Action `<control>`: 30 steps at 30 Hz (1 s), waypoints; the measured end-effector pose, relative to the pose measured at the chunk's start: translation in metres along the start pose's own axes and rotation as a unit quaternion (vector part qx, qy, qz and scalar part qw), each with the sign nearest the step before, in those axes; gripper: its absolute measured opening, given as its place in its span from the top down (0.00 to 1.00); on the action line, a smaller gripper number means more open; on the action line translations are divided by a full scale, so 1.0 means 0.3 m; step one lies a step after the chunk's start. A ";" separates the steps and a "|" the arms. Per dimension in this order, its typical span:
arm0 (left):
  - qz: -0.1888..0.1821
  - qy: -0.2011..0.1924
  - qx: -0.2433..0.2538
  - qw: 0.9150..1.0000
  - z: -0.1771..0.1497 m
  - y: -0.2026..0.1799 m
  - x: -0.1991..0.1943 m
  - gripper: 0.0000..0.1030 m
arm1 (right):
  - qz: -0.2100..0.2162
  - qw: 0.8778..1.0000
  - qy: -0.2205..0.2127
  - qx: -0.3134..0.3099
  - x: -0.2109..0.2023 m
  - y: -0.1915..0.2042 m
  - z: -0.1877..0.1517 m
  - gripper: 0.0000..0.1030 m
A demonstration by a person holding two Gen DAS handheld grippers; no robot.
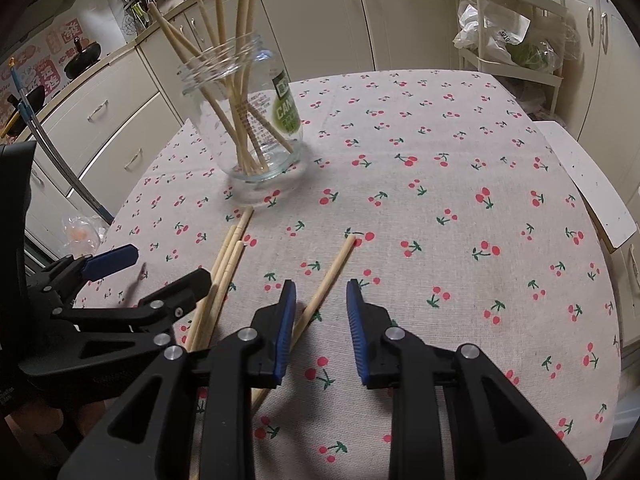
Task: Organize utensils
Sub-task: 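Lower both grippers to the stick pile and close each on a stick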
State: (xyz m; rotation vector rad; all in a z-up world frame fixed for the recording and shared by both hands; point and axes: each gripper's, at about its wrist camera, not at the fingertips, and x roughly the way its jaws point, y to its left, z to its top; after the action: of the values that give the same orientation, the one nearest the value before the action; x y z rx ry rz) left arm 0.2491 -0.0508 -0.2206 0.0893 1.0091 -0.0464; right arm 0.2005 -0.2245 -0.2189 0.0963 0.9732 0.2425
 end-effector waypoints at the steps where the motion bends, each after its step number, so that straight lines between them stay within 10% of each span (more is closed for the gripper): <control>1: 0.000 0.002 0.001 1.000 -0.001 0.003 0.004 0.11 | 0.000 1.000 0.000 -0.001 0.000 0.000 0.000 0.74; 13: 0.013 0.015 0.004 1.000 0.007 0.017 0.036 0.16 | 0.005 1.000 0.001 -0.001 -0.001 -0.006 0.000 0.74; 24: -0.053 0.007 0.036 0.998 0.062 -0.026 0.047 0.88 | 0.031 0.999 0.014 -0.009 0.027 -0.002 0.030 0.93; 30: -0.111 0.028 0.050 0.992 0.072 0.029 0.053 0.91 | 0.027 0.999 0.034 -0.012 0.040 -0.001 0.049 0.93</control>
State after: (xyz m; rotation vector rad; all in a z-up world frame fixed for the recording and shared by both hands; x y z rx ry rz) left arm 0.2765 -0.0442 -0.2221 0.0684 1.0699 -0.2997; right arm 0.2191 -0.2213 -0.2202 0.0930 1.0369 0.3089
